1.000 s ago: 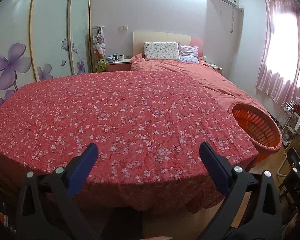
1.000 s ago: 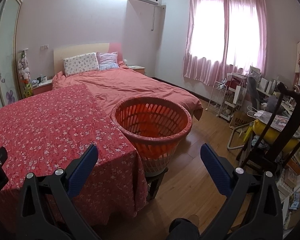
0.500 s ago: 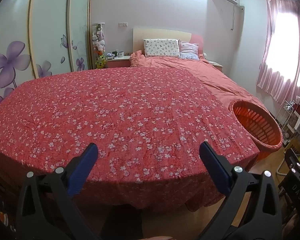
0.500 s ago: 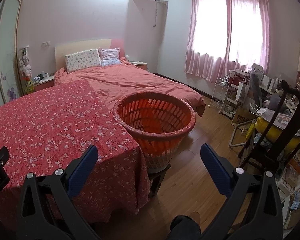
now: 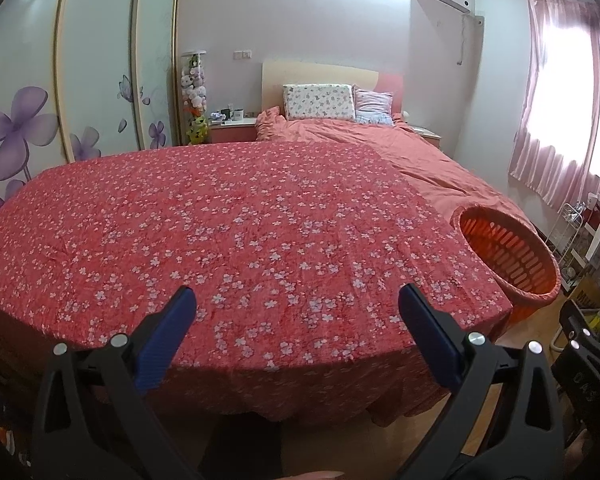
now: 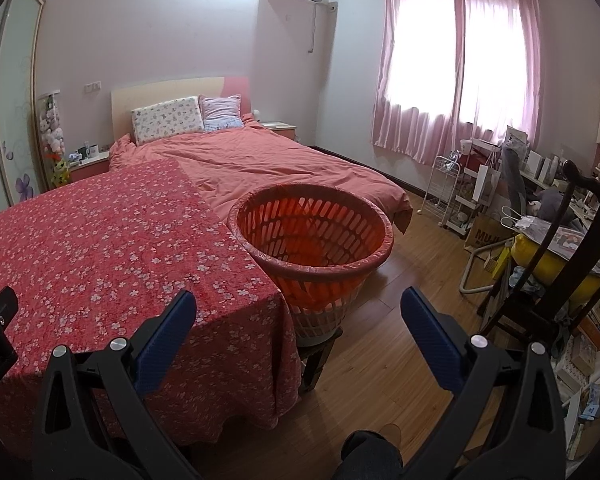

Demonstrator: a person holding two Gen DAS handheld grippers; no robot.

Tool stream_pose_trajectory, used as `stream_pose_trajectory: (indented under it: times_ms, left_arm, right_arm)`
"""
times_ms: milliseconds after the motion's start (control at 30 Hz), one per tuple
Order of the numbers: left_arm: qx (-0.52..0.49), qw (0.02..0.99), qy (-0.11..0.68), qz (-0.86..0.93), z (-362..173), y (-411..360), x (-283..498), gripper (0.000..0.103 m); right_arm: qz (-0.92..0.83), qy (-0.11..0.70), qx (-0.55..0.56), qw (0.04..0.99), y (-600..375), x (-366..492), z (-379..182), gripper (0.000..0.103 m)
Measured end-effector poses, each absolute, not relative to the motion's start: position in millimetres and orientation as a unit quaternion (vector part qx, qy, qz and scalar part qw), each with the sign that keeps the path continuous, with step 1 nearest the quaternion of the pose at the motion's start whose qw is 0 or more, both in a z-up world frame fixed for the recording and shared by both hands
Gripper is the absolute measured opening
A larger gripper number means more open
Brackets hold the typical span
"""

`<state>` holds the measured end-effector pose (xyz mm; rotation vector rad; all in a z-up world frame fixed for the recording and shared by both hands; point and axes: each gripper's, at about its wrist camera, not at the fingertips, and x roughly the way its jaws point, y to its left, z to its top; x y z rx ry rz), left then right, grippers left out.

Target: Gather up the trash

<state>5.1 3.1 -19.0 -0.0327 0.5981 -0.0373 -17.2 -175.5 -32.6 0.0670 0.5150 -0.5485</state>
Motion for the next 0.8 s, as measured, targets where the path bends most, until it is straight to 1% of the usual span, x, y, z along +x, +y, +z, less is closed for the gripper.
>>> stream_pose_trajectory:
  times_ms: [800]
  left_arm:
    - [-0.016, 0.955, 0.294, -0.021, -18.8, 0.2, 3.0, 0.099]
  right_arm:
    - [-0.266, 0.251, 0.036, 0.930, -175.2, -17.8, -32.7, 0.101]
